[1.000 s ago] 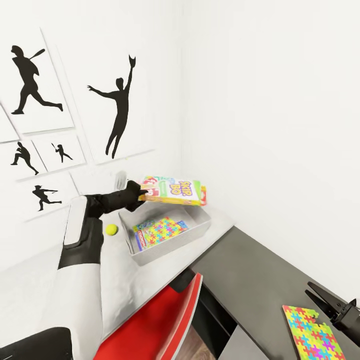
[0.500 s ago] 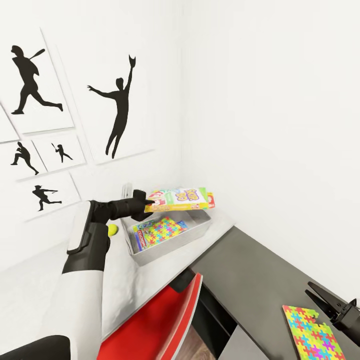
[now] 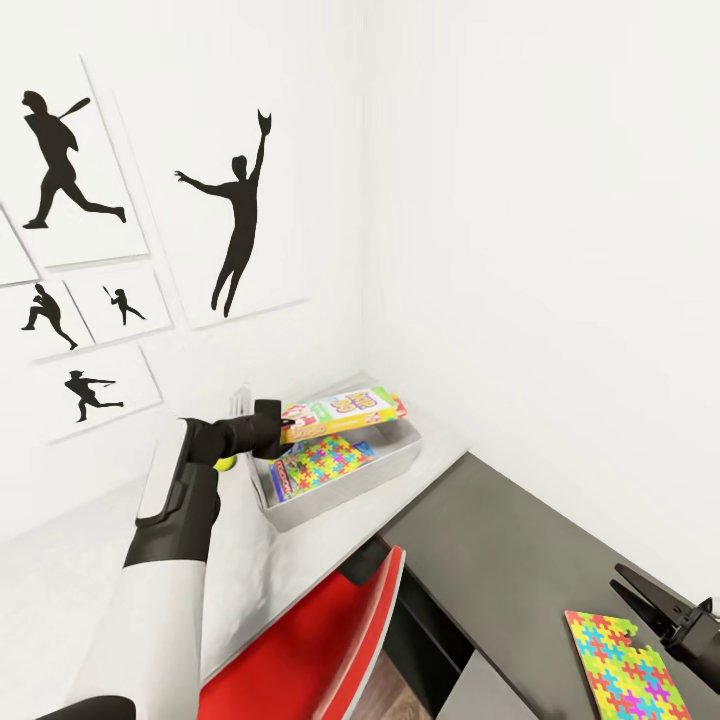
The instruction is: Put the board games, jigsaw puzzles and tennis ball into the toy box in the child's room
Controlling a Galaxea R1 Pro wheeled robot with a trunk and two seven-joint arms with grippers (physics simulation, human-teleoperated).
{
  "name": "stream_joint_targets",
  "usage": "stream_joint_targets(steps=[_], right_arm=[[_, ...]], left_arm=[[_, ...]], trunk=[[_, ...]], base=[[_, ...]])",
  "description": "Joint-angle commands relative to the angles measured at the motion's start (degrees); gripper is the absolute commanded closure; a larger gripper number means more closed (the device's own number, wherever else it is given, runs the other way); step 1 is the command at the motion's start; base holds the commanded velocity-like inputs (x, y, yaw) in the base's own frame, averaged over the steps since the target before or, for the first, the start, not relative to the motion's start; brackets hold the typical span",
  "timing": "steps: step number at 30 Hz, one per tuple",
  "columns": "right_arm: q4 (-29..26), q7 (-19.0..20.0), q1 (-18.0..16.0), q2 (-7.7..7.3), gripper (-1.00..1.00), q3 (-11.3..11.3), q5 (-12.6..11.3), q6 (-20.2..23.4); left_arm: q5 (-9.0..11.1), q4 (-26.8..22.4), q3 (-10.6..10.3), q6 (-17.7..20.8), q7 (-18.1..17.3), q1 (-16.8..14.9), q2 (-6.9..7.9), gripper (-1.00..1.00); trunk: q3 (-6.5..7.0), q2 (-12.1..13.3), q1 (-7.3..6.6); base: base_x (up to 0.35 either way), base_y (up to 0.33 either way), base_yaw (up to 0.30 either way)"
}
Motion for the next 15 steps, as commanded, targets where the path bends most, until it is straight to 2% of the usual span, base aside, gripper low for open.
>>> stream_joint_targets(steps=[1, 5, 10, 15], right_arm=[[0.0, -0.1, 0.0, -0.01, -1.0, 0.0, -0.3, 0.3], [-0.1, -0.1, 0.0, 0.01, -1.0, 0.0, -0.3, 0.2], [-0.1, -0.1, 0.0, 0.02, -1.0, -0.1, -0.3, 0.4], [0.0, -0.1, 0.0, -0.05, -1.0, -0.1, -0.3, 0.4]], left_arm=[[0.1, 0.0, 0.2, 0.4, 0.3, -0.1, -0.08, 1.0], [-0.2, 0.0, 0.0, 0.1, 0.3, 0.0, -0.08, 1.0], [-0.3, 0.1, -0.1, -3.1, 0.2, 0.0, -0.08, 1.0], [-0.3, 0.1, -0.2, -4.0, 0.2, 0.1, -0.02, 1.0]], trunk=[[-0.11, -0.1, 0.04], [-0.11, -0.1, 0.04], [-0.3, -0.1, 0.04], [-0.73, -0.1, 0.04]], base=[[0.0, 0.0, 0.0], [0.0, 0.0, 0.0], [0.0, 0.0, 0.0], [0.0, 0.0, 0.0]])
